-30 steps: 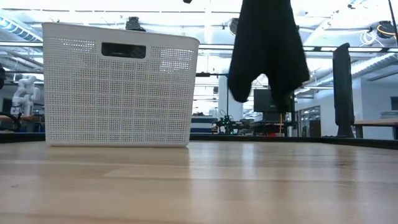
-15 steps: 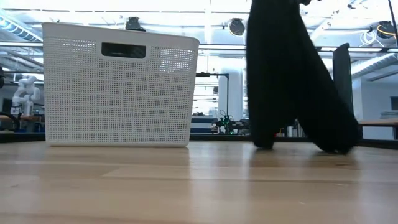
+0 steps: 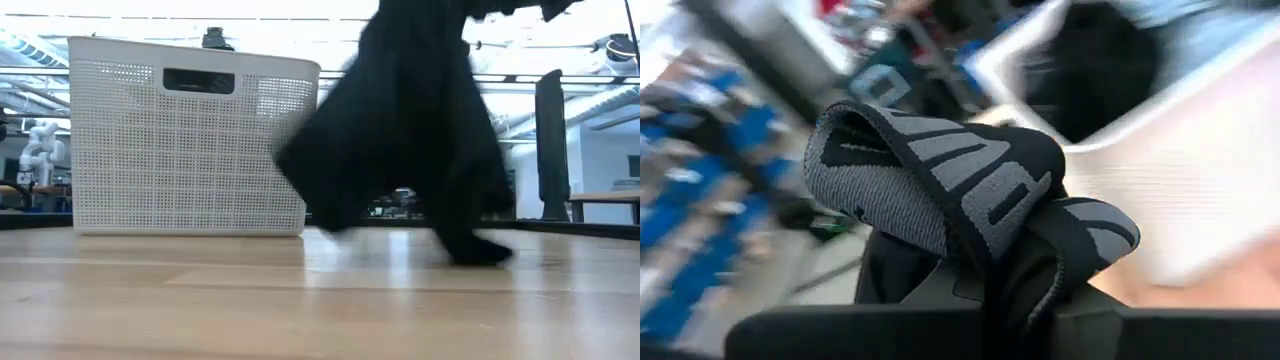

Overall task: Sort clothes
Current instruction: Put the black shorts into the white laundry organizer, then adjust the white laundry organizer

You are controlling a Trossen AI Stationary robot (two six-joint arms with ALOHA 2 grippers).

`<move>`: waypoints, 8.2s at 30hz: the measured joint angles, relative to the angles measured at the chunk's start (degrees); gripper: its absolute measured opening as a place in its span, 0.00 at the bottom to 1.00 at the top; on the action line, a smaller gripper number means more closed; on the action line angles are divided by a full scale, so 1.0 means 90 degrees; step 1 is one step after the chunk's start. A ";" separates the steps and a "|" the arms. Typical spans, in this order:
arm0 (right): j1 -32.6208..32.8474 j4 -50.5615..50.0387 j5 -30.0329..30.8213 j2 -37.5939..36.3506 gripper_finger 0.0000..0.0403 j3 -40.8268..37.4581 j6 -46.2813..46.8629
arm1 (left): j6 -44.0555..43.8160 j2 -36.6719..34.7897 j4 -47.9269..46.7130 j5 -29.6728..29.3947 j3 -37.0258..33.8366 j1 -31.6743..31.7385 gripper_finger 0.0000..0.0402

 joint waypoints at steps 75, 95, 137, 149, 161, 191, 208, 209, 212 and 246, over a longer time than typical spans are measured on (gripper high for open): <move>0.0216 -0.3679 0.2146 0.0575 0.63 -0.0038 -0.0113 | 0.0328 -0.0002 0.0408 0.0024 0.0000 -0.0067 0.24; 0.1214 -0.3704 0.2912 0.1006 0.63 -0.0202 0.5106 | 0.0507 -0.0034 0.0349 0.0884 0.0000 -0.0067 0.24; 0.0480 -0.4957 0.3802 0.2816 0.02 0.1944 0.2143 | 0.0969 -0.1308 -0.1143 -0.0331 0.0000 -0.0066 0.24; -0.0470 -0.5067 0.4852 0.2791 0.02 0.5293 -0.0464 | 0.1005 -0.1730 -0.1660 -0.1061 -0.0005 -0.0067 0.24; -0.1451 -0.3419 0.3344 0.5461 0.02 0.8043 -0.1977 | 0.0925 -0.1700 -0.1858 -0.0989 -0.0014 -0.0130 0.24; -0.1149 -0.4415 0.1455 0.8655 0.04 0.9908 -0.1909 | 0.0615 -0.1700 -0.2106 -0.1353 -0.0017 -0.0538 0.24; -0.1111 -0.4286 0.1170 0.8193 0.35 1.0059 -0.2715 | 0.0615 -0.1920 -0.2057 -0.1683 -0.0017 -0.0538 0.24; -0.1111 -0.4287 0.1173 0.8155 0.38 1.0058 -0.2729 | 0.0618 -0.1966 -0.2049 -0.1718 -0.0016 -0.0538 0.24; -0.1111 -0.4234 0.1170 0.7951 0.49 1.0059 -0.2765 | 0.0618 -0.2092 -0.2042 -0.1872 -0.0015 -0.0538 0.24; 0.0270 -0.7156 0.0504 0.5981 0.65 1.0071 -0.3360 | 0.1927 -0.0183 -0.3418 -0.0084 0.0000 0.4339 0.24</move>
